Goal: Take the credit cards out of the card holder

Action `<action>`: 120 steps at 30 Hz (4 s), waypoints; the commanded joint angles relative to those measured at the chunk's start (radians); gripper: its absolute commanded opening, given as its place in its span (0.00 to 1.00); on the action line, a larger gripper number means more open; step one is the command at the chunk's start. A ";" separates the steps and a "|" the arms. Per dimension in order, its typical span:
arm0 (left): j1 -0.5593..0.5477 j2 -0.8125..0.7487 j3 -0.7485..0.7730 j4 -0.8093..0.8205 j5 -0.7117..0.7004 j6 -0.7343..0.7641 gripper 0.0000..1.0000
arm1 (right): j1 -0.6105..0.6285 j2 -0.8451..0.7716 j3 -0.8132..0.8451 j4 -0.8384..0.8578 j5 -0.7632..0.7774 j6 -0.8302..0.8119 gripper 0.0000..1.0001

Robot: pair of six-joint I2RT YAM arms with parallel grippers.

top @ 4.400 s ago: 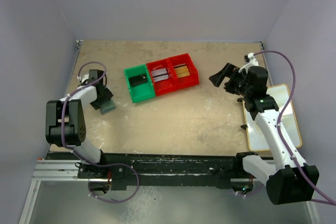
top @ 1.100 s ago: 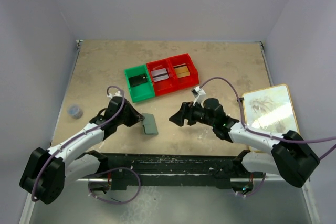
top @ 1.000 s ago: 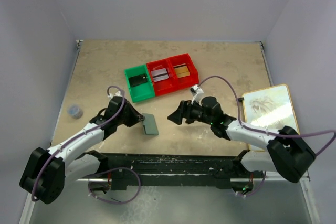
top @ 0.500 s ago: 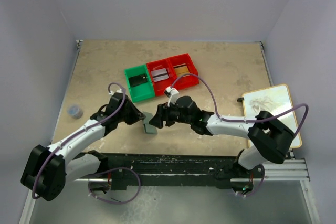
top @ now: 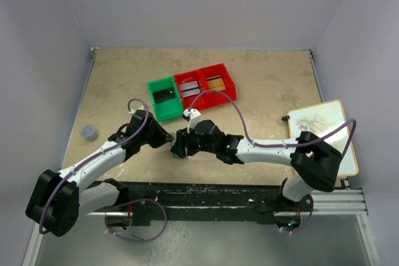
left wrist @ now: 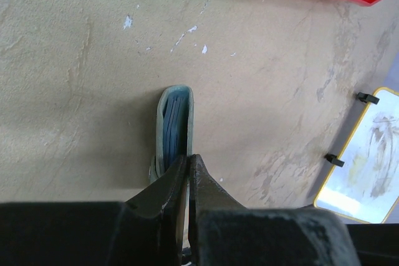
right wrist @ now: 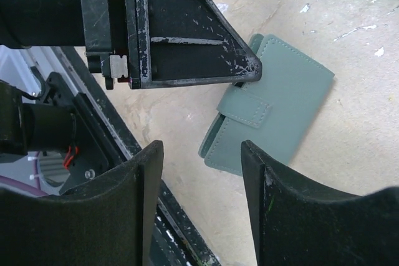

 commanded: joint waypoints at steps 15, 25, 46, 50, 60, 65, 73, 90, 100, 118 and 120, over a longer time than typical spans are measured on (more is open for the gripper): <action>-0.001 -0.019 0.042 -0.010 -0.021 -0.033 0.00 | 0.088 0.110 0.188 -0.181 0.204 -0.045 0.51; -0.001 -0.032 0.059 -0.029 -0.030 -0.028 0.00 | 0.097 0.148 0.232 -0.228 0.247 -0.033 0.47; -0.001 -0.061 0.106 -0.091 -0.072 0.013 0.02 | 0.101 0.130 0.236 -0.265 0.250 0.020 0.07; -0.002 -0.079 0.134 -0.113 -0.090 0.035 0.21 | 0.099 0.102 0.229 -0.255 0.249 0.028 0.01; -0.001 -0.158 0.191 -0.203 -0.210 0.085 0.41 | -0.042 0.002 0.074 -0.103 0.029 0.113 0.00; -0.001 -0.164 0.199 -0.217 -0.232 0.112 0.46 | -0.209 -0.048 -0.128 0.071 -0.222 0.213 0.00; -0.001 -0.111 0.166 -0.147 -0.153 0.118 0.47 | -0.281 -0.110 -0.308 0.107 -0.212 0.332 0.06; -0.001 0.085 0.112 -0.042 -0.023 0.168 0.41 | -0.235 -0.116 -0.038 -0.302 0.055 0.154 0.32; -0.001 0.129 0.069 0.001 0.016 0.162 0.42 | -0.116 -0.006 0.086 -0.382 0.138 0.020 0.32; -0.020 0.258 0.046 0.072 0.151 0.223 0.48 | -0.214 -0.144 -0.130 -0.071 -0.349 -0.740 0.57; -0.026 0.267 0.037 0.076 0.146 0.218 0.48 | -0.216 -0.149 -0.157 -0.022 -0.387 -0.831 0.56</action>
